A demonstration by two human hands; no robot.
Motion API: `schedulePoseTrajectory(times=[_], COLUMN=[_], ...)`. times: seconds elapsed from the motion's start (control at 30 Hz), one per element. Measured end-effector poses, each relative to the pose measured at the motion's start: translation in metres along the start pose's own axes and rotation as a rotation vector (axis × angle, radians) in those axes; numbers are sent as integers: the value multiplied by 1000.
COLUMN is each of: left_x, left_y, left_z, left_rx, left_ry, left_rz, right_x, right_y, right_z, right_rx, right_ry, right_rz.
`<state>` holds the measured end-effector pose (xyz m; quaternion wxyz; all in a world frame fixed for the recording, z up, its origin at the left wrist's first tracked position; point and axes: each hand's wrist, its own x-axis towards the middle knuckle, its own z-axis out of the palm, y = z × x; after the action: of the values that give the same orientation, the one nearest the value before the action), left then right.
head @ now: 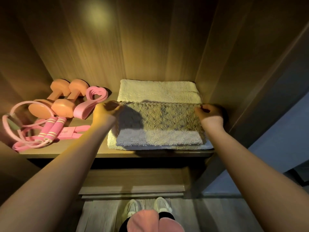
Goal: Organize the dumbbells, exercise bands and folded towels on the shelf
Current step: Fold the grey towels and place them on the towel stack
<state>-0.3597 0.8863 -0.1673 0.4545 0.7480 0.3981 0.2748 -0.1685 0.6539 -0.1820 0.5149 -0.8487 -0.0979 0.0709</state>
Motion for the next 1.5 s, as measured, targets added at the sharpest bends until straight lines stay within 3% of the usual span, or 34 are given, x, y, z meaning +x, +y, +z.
schedulePoseTrajectory(times=[0.1,0.33,0.47,0.63,0.77,0.9,1.03,1.27,1.5], left_x=[-26,-83,-107,-122,-128,-125,-115,-53,18], left_y=[2,18,32,34,32,19,1,-21,-22], left_z=[-17,-69,-97,-115,-101,-71,-44,-7,26], left_rx=[-139,-226,-186,-198,-323,-95,22,171,321], left_ry=[78,37,-39,-120,-134,94,202,169,112], left_rz=[46,194,248,171,47,17,39,-9,-21], right_x=[-24,-83,-104,-124,-130,-137,-123,-49,21], right_y=[-4,-17,-21,-22,-16,-12,-3,4,2], right_z=[-16,-58,-77,-88,-77,-52,-32,5,34], right_rx=[234,390,446,468,355,199,58,-142,-281], right_ry=[53,37,-51,-182,-180,-53,-4,-53,-57], right_rz=[-16,-197,-245,-190,-198,-263,-276,-136,-119])
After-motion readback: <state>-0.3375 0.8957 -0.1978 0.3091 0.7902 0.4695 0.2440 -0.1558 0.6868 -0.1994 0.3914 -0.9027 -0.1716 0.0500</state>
